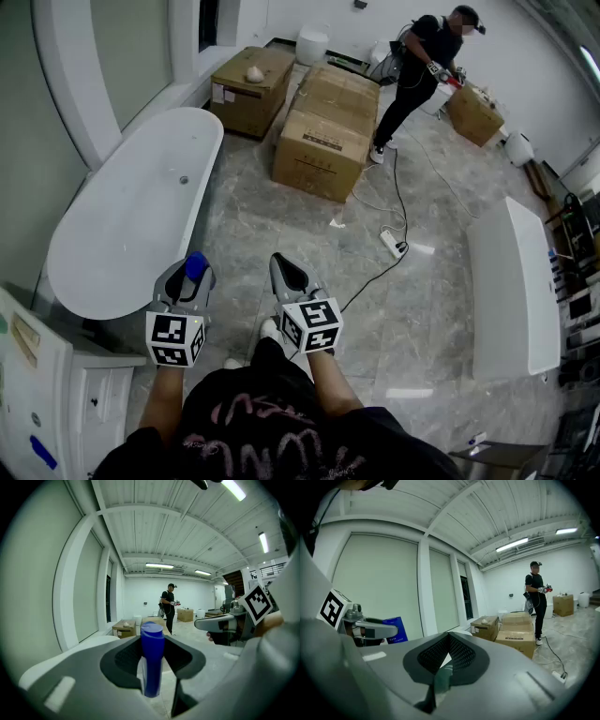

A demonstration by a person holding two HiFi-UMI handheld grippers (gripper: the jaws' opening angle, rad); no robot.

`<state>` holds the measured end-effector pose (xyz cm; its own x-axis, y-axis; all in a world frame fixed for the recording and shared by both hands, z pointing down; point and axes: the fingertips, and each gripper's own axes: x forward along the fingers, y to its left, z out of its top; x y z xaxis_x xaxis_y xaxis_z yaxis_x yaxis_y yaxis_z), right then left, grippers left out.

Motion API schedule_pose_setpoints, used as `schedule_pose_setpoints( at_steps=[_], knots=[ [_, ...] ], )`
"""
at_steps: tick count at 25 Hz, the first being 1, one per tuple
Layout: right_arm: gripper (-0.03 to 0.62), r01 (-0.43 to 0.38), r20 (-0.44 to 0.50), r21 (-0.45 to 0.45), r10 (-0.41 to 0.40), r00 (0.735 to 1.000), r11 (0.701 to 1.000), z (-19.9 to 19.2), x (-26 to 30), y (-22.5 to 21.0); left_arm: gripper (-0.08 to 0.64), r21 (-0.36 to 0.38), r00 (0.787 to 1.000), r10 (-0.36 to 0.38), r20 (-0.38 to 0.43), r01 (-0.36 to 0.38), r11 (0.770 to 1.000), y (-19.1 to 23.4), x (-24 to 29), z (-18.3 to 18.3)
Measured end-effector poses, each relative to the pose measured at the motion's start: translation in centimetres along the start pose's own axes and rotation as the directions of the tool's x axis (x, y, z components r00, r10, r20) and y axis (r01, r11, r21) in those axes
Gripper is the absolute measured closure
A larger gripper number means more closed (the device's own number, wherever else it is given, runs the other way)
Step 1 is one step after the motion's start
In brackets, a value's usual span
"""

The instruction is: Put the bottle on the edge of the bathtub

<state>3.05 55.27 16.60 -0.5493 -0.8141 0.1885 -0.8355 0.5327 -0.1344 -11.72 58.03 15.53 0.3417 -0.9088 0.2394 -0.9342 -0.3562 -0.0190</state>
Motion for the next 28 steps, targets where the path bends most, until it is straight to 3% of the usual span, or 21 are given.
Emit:
schedule_pose_setpoints(
  at_steps=[28],
  knots=[
    [0.583, -0.010, -0.005, 0.001, 0.010, 1.000, 1.000, -0.9, 2.4, 1.7, 0.406, -0.017, 0.999, -0.022, -0.027, 0.021, 1.000, 1.7, -0.1, -1.9]
  ],
)
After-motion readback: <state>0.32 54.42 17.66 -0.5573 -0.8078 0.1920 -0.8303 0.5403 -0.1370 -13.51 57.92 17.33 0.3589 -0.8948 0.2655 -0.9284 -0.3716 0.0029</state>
